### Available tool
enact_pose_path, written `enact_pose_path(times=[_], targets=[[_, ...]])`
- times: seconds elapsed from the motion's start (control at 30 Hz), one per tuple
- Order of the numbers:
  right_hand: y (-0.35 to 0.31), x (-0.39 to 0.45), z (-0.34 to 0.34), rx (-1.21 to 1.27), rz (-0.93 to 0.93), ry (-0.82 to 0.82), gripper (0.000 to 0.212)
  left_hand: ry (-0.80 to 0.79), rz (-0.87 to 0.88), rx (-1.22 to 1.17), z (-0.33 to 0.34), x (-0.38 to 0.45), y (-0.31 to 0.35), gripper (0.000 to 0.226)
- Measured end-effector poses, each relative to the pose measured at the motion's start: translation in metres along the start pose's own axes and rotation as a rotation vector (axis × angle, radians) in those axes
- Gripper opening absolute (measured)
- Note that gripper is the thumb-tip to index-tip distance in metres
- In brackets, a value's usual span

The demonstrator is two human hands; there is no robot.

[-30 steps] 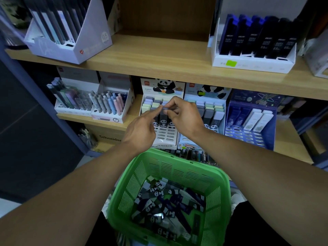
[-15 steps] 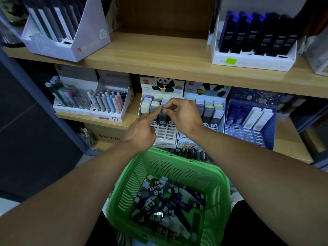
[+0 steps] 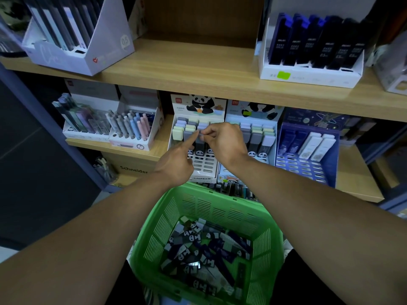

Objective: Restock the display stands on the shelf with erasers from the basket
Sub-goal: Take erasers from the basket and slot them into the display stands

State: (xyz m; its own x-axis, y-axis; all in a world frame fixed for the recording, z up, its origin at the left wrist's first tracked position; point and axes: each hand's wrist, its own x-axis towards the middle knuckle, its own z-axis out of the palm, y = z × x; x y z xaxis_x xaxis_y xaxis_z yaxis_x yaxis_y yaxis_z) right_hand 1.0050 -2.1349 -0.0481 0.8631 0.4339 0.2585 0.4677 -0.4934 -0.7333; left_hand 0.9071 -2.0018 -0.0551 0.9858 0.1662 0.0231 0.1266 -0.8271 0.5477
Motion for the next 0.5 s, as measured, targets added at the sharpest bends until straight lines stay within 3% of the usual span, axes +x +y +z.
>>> enact_pose_path(times=[0.2, 0.33, 0.5], targets=[[-0.003, -0.007, -0.016, -0.051, -0.025, 0.016, 0.017, 0.023, 0.002, -0.002, -0.002, -0.010, -0.001, 0.082], [-0.005, -0.017, -0.035, -0.065, -0.067, 0.019, 0.014, 0.086, 0.066, 0.021, -0.010, -0.022, 0.001, 0.058], [-0.007, -0.051, -0.047, -0.226, -0.189, -0.154, 0.012, -0.153, 0.132, 0.091, -0.010, -0.051, 0.010, 0.031]])
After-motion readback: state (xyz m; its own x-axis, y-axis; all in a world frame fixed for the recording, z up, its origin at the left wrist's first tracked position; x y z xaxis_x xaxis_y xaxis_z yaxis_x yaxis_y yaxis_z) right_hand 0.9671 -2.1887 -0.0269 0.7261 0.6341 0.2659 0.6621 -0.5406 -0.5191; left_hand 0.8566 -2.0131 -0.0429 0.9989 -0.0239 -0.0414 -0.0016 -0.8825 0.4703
